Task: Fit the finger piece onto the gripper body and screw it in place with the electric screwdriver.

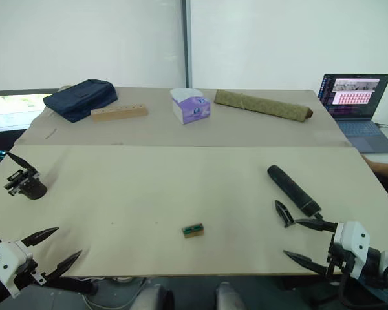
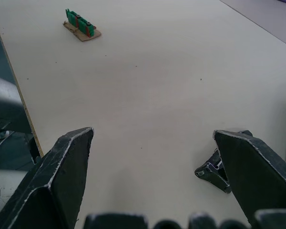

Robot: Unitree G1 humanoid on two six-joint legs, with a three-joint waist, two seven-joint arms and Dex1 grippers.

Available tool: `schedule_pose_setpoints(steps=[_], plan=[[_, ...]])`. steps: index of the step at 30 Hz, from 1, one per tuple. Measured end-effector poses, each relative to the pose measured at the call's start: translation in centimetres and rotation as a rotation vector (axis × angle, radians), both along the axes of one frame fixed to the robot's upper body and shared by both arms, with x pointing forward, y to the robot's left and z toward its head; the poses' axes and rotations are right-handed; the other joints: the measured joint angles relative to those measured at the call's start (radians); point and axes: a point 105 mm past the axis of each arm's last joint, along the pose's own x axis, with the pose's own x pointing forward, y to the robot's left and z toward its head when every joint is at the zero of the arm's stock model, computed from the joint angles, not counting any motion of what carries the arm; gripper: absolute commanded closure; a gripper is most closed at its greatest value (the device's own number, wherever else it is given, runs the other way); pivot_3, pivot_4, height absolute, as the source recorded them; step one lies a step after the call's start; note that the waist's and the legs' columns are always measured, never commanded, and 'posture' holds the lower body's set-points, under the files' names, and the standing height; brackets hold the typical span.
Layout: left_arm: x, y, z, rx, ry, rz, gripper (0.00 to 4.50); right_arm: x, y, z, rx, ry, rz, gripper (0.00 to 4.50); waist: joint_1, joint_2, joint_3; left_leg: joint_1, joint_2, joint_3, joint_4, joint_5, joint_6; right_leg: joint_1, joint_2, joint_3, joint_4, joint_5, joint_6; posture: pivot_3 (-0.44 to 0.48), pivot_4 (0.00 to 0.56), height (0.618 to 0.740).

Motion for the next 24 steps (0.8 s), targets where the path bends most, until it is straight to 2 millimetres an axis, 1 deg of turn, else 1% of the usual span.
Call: schedule_pose_setpoints(steps=[2, 4, 5, 6, 9, 12, 14, 16, 18, 20, 21, 24], plan=[[-0.1, 0.1, 0.1, -0.026, 0.0, 0.014, 0.0, 0.2, 0.1, 0.1, 0.002, -0.004, 0.005, 0.07, 0.0, 0.0, 0.0, 0.0, 0.0, 0.0, 0.0, 0.0, 0.0, 0.0, 0.0, 0.0, 0.0, 0.0, 0.0, 0.0, 0.15, 0.74], [-0.5, 0.9, 0.6, -0.129, -0.025, 0.101, 0.0, 0.8, 0.8, 0.5, 0.018, -0.028, 0.017, 0.07, -0.008, 0.0, 0.0, 0.0, 0.002, 0.0, 0.0, 0.0, 0.0, 0.0, 0.0, 0.0, 0.001, 0.0, 0.0, 0.0, 0.15, 0.74], [-0.7, 1.7, 1.2, -0.205, -0.065, 0.182, 0.0, 1.5, 1.7, 1.0, 0.043, -0.051, 0.021, 0.07, -0.014, 0.0, 0.0, 0.0, 0.003, -0.001, 0.0, 0.0, 0.0, 0.0, 0.001, 0.0, 0.001, 0.0, 0.0, 0.0, 0.15, 0.74], [-0.9, 2.4, 1.4, -0.242, -0.086, 0.238, 0.0, 1.9, 2.5, 1.3, 0.07, -0.063, 0.034, 0.07, -0.016, 0.0, 0.0, 0.001, 0.002, -0.001, 0.0, 0.0, 0.0, 0.0, 0.001, 0.0, 0.002, 0.0, 0.001, 0.0, 0.15, 0.74], [-1.7, 4.4, 1.8, -0.307, -0.157, 0.409, 0.0, 2.6, 4.9, 2.5, 0.136, -0.091, 0.075, 0.07, -0.01, 0.001, 0.0, 0.001, 0.001, -0.001, 0.0, 0.0, 0.0, 0.0, 0.001, -0.001, 0.003, 0.0, 0.001, 0.0, 0.15, 0.74], [-3.0, 6.0, 1.5, -0.338, -0.198, 0.55, 0.0, 2.9, 7.1, 3.7, 0.235, -0.143, 0.12, 0.07, -0.002, -0.001, 0.0, 0.001, 0.001, 0.0, 0.0, 0.0, 0.0, 0.0, 0.001, -0.001, 0.002, 0.0, 0.0, 0.0, 0.15, 0.74], [-4.6, 7.8, 0.7, -0.369, -0.232, 0.709, 0.0, 2.5, 9.3, 5.0, 0.324, -0.214, 0.197, 0.07, -0.003, -0.001, 0.0, 0.001, 0.001, 0.0, 0.0, 0.0, 0.0, 0.0, 0.001, -0.001, 0.001, 0.0, 0.001, 0.0, 0.15, 0.74], [-6.0, 9.0, 0.0, -0.383, -0.246, 0.819, 0.0, 2.0, 10.8, 5.7, 0.374, -0.258, 0.251, 0.07, -0.001, -0.003, 0.0, 0.001, 0.001, 0.0, 0.0, 0.0, 0.0, 0.0, 0.001, -0.001, 0.001, 0.0, 0.001, 0.0, 0.15, 0.74], [-7.1, 9.7, -0.5, -0.388, -0.249, 0.889, 0.0, 1.7, 11.5, 6.2, 0.384, -0.293, 0.278, 0.07, 0.002, -0.005, -0.001, 0.001, 0.0, 0.0, 0.0, 0.0, 0.0, 0.0, 0.0, -0.001, 0.001, 0.0, 0.001, 0.0, 0.15, 0.74], [-7.3, 9.8, -0.5, -0.387, -0.255, 0.911, 0.0, 1.5, 11.9, 6.3, 0.379, -0.306, 0.291, 0.07, 0.005, -0.009, -0.003, 0.001, 0.0, -0.001, 0.0, 0.0, 0.0, 0.0, 0.0, -0.001, 0.001, 0.0, 0.001, 0.0, 0.15, 0.74], [-7.1, 9.9, -0.4, -0.388, -0.266, 0.915, 0.0, 1.5, 12.0, 6.3, 0.377, -0.307, 0.294, 0.07, 0.006, -0.011, -0.005, 0.001, 0.0, -0.001, 0.0, 0.0, 0.0, 0.0, 0.0, -0.002, 0.001, 0.0, 0.0, 0.0, 0.15, 0.74], [-4.9, 10.1, 0.8, -0.4, -0.32, 0.917, 0.0, 1.6, 12.1, 6.2, 0.362, -0.306, 0.292, 0.07, 0.009, -0.014, -0.007, 0.001, 0.001, -0.001, 0.0, 0.0, 0.0, 0.0, 0.0, -0.002, 0.001, 0.002, -0.003, 0.0, 0.15, 0.74]])
